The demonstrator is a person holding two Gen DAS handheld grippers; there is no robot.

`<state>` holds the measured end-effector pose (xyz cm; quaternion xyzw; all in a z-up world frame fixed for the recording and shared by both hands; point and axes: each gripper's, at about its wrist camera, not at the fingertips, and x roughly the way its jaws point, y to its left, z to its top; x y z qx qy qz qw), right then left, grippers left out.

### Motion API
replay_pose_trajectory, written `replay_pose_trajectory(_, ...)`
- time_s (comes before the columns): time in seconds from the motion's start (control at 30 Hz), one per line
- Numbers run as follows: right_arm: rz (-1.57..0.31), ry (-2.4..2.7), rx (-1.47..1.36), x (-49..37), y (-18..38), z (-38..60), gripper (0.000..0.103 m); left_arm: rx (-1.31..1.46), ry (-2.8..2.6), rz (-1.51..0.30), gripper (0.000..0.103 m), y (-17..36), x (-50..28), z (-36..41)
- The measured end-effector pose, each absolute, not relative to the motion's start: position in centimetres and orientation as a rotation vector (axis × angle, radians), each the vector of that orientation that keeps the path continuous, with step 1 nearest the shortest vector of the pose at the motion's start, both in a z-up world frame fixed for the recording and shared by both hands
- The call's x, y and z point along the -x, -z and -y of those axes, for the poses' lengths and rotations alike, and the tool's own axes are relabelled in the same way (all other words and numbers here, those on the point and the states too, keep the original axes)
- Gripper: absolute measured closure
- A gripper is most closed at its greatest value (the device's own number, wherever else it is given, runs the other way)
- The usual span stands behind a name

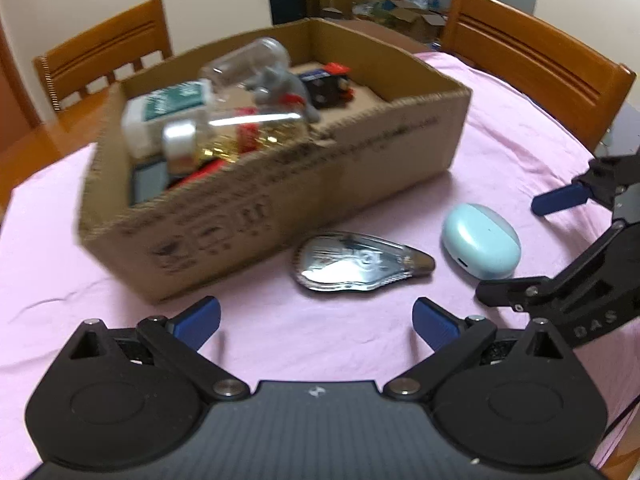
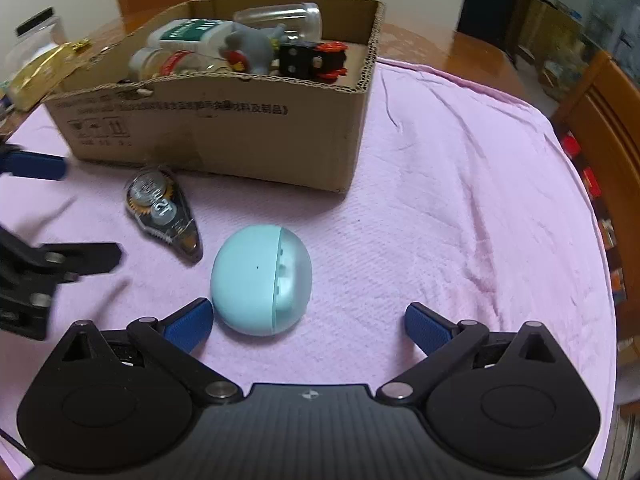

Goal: Organize rigid objects
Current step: 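Grasp the silver correction tape with the left tool while the right tool moves to the mint-green case, then grasp the mint-green round case with the right tool while the left tool holds the correction tape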

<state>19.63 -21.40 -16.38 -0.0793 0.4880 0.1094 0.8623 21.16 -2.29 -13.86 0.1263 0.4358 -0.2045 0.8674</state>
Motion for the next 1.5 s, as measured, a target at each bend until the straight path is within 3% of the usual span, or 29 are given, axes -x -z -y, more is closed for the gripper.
replay_pose_trajectory(0.53,-0.999,-0.307,0.203,-19.1,16.4,22.0,0.000,-0.244,0.502,-0.880,0.003,15.2,-23.1,5.1)
replay_pose_trajectory(0.6,-0.998,-0.307,0.202,-19.0,16.4,22.0,0.000,-0.243,0.504,-0.868,0.014,15.1,-23.1,5.2)
replay_pose_trajectory(0.63,-0.999,-0.305,0.201,-19.0,16.4,22.0,0.000,-0.241,0.507,-0.866,0.014,15.0,-23.1,5.2)
replay_pose_trajectory(1.23,-0.987,-0.345,0.206,-19.7,16.5,17.6,0.000,-0.147,0.268,-0.965,0.013,14.5,-21.4,-1.1)
replay_pose_trajectory(1.5,-0.975,-0.347,0.221,-20.0,15.9,16.7,0.016,-0.152,0.281,-0.962,0.013,14.6,-21.3,-1.0)
